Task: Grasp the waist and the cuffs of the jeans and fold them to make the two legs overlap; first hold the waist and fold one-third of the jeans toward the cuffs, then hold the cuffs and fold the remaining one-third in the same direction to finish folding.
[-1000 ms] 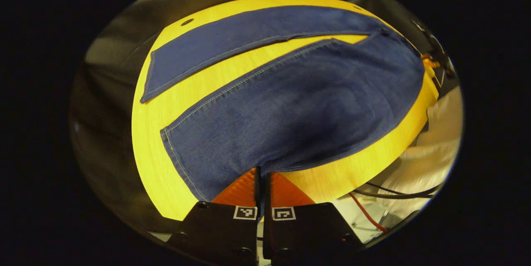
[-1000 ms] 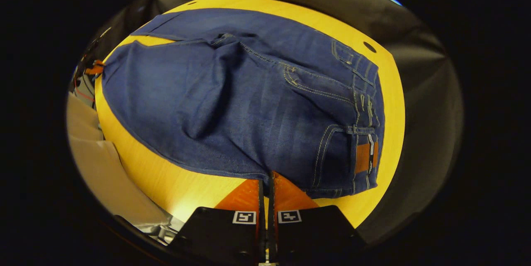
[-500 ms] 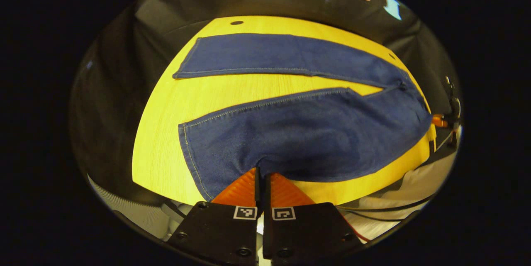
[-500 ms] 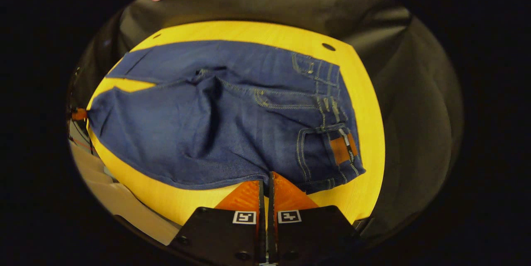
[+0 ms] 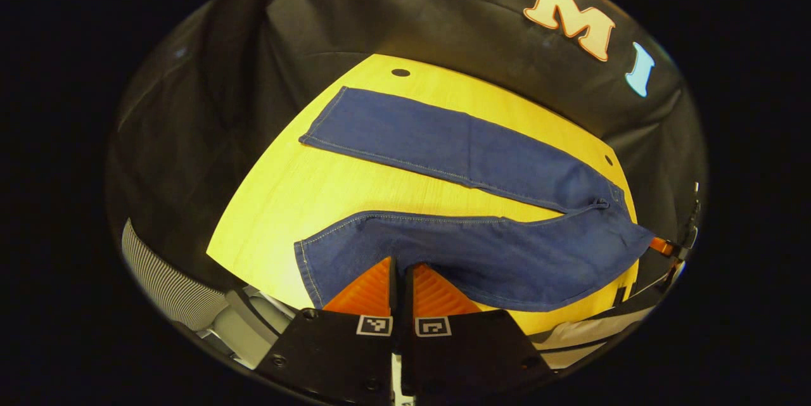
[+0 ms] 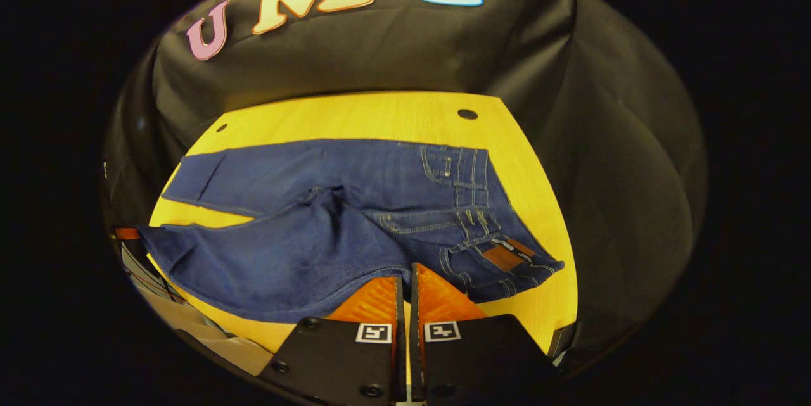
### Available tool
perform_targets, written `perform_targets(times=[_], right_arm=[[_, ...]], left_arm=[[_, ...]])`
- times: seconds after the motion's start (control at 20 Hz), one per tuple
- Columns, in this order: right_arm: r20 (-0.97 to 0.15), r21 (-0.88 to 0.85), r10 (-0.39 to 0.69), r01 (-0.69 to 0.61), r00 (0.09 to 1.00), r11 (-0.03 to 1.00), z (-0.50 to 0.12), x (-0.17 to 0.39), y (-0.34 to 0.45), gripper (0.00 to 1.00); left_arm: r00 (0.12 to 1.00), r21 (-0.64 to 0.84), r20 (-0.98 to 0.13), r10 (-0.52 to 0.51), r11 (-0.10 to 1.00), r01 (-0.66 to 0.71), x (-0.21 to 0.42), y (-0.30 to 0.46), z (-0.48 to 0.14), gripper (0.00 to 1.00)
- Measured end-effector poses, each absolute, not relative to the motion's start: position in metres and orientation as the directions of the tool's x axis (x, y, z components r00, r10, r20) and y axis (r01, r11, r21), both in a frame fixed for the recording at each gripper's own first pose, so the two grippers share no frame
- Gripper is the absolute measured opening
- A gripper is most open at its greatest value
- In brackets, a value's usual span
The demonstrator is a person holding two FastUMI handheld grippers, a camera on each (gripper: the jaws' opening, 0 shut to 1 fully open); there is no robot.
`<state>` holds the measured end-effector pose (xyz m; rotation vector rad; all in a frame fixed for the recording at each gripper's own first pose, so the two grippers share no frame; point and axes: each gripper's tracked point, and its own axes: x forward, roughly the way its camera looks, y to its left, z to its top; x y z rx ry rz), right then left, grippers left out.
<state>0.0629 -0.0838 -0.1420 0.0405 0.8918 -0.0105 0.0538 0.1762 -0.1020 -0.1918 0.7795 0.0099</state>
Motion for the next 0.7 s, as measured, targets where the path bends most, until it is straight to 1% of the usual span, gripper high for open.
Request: perform_targets(times=[0.05,0.2,0.3,0.4,0.45,0.55,0.6,0.7], right_arm=[[-0.774,0.031,0.009,0.023,0.633,0.999,-0.131,0.068,-0.083,0.05],[-0.761,0.051,0.034,0.007,0.648,0.999,-0.099,0.09,-0.075,0.04],[-0.759,0.073,0.056,0.0,0.649,0.997,-0.093,0.106,-0.07,0.04],[-0.761,0.073,0.059,-0.005,0.646,0.997,-0.094,0.125,-0.066,0.04],[-0.766,0.08,0.067,-0.008,0.64,0.997,-0.095,0.133,-0.063,0.04],[-0.777,0.109,0.088,-0.005,0.623,0.994,-0.097,0.154,-0.059,0.04],[-0.786,0.126,0.098,0.003,0.611,0.992,-0.1,0.164,-0.058,0.0],[-0.796,0.153,0.107,0.028,0.596,0.988,-0.105,0.185,-0.062,0.0]], left_arm=[[0.701,-0.179,-0.71,-0.065,0.98,-0.09,0.057,0.178,-0.095,0.0],[0.704,-0.225,-0.703,-0.1,0.97,-0.087,0.075,0.186,-0.065,0.0],[0.701,-0.223,-0.705,-0.106,0.972,-0.077,0.089,0.192,-0.049,0.0],[0.695,-0.192,-0.71,-0.112,0.981,-0.038,0.105,0.193,-0.037,0.0],[0.686,-0.174,-0.719,-0.113,0.985,-0.019,0.115,0.194,-0.033,0.01],[0.652,-0.157,-0.746,-0.136,0.987,0.026,0.132,0.191,-0.025,0.0],[0.633,-0.149,-0.76,-0.146,0.988,0.048,0.143,0.191,-0.022,0.0],[0.585,-0.124,-0.799,-0.142,0.99,0.071,0.166,0.195,-0.02,0.0]])
